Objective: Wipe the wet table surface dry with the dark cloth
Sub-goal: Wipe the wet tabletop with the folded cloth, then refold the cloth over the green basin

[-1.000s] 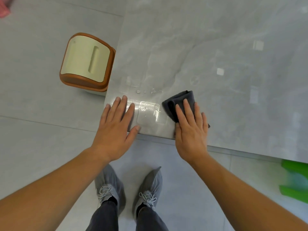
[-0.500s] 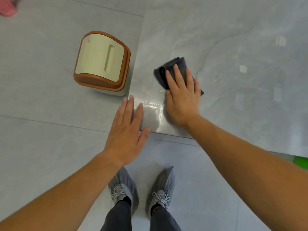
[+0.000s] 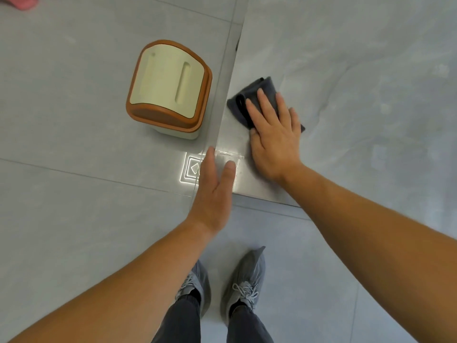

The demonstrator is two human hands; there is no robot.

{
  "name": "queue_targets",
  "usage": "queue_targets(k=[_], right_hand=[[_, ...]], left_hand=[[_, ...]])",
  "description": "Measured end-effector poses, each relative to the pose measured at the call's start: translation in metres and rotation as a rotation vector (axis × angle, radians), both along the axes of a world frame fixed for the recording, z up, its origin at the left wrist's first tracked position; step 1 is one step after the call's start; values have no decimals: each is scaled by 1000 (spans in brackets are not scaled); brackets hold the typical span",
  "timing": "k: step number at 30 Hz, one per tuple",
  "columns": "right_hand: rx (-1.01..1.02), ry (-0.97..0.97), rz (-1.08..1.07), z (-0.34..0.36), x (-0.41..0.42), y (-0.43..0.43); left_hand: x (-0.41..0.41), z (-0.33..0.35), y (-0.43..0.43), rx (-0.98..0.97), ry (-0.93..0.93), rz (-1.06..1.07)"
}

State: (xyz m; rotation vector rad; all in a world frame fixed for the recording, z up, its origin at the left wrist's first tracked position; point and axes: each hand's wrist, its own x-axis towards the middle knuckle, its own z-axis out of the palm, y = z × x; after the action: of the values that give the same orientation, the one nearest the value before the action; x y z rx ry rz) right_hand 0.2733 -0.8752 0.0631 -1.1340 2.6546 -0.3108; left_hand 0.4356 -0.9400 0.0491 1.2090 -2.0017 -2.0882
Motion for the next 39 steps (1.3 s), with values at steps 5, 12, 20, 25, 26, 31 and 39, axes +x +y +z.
queue_targets(k=[5,12,20,25,26,31,39], right_hand=[[4,48,273,-5,27,38],[24,33,454,0,56,111],[-13,-30,-105,-1,46,189],[-45,-122,-445,9,43,192],[-74,-147,-476,10,42,189],[-311,-274,-635,32,19,189],[-207,-344,-848,48,-12,193]], left_hand=[[-4,-7,-3,14,25,46],[-6,-12,-2,-83,-16,-14],[-5,-1,-4,-247,-108,-135],[-6,18,5,-618,-210,-248],[-8,24,9,-680,-198,-275],[-25,54,37,-678,-83,-468],[-72,83,107,-226,-111,-459]])
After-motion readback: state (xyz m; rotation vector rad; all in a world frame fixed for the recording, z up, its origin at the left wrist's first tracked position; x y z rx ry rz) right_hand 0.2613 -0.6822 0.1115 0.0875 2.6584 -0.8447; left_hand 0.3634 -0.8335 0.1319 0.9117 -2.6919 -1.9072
